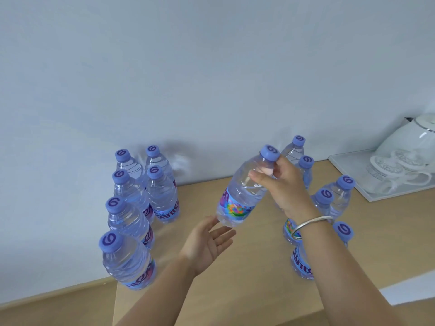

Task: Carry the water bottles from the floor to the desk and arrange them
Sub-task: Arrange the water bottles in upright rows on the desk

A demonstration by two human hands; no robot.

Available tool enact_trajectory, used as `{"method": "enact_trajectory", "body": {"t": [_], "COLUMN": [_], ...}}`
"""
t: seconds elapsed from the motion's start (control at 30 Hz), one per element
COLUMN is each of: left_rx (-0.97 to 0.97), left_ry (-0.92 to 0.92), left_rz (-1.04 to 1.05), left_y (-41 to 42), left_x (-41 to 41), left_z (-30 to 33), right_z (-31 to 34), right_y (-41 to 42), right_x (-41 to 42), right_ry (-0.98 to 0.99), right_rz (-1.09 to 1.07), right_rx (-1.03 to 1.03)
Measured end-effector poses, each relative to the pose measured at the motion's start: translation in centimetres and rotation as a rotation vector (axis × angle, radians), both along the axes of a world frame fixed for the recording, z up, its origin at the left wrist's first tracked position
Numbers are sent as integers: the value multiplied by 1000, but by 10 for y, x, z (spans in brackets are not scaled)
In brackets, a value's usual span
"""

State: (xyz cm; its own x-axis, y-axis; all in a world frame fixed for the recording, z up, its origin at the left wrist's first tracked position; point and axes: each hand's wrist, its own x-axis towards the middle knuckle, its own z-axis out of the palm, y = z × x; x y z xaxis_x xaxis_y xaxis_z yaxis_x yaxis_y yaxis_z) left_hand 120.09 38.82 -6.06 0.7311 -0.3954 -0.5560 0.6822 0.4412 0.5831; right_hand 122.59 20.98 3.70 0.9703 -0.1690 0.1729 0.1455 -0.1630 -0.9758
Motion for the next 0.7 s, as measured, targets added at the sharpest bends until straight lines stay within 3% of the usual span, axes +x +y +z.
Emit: {"method": "enact_trajectory", "body": {"t": [0.1,0.23,0.4,0.53,0.63,0.7], "left_rx": [-228,-362,-352,-74,248,328], "left_ry": [65,-36,-147,-329,-401,-435], "left_rz": [2,-26,72,162,208,194], "left_y": [14,23,28,35,36,38], "left_x": [-9,-22,-36,-45,-55,-60], "left_z": [7,11,15,21,26,26], "right_z": [15,25,31,32,30,26], "right_y": [6,12,26,38,49,56], "right_x": [-3,-3,2,7,9,9], "right_ry": [-43,-27,64,130,130,99], "right_rz": [201,361,352,315,302,252], "right_rx": [153,322,94,-178,-190,-129]}}
